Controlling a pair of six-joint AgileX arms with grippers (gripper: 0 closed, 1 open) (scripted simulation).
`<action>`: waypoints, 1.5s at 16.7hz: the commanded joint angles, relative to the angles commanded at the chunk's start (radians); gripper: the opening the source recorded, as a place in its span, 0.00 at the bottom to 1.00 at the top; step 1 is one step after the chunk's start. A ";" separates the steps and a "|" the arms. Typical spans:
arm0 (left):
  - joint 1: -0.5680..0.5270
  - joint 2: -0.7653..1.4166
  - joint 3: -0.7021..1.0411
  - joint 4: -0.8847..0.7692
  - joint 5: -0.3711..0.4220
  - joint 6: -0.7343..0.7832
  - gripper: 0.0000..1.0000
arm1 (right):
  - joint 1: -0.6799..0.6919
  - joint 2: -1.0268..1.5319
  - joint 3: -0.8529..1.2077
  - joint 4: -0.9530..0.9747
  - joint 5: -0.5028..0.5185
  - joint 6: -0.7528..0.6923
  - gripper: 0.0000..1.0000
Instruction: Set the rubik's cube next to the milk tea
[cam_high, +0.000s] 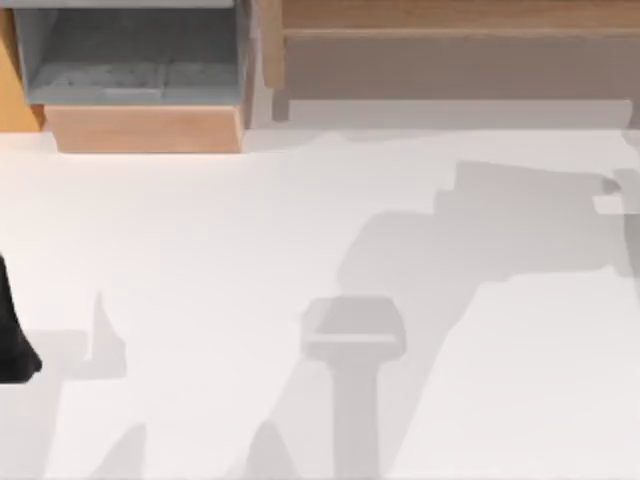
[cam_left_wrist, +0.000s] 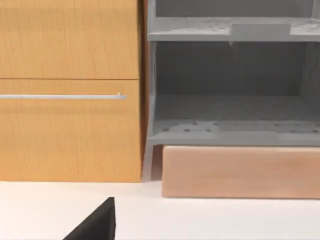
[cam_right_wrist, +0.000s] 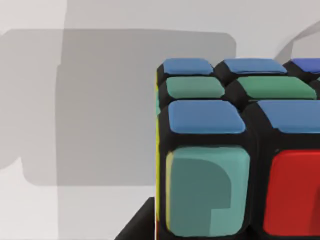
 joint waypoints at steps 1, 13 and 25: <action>0.000 0.000 0.000 0.000 0.000 0.000 1.00 | 0.001 0.000 0.000 0.000 0.000 0.000 0.00; 0.000 0.000 0.000 0.000 0.000 0.000 1.00 | 0.026 -0.016 -0.005 0.032 -0.008 -0.004 0.00; 0.000 0.000 0.000 0.000 0.000 0.000 1.00 | 0.005 0.013 -0.062 0.071 0.003 0.000 0.00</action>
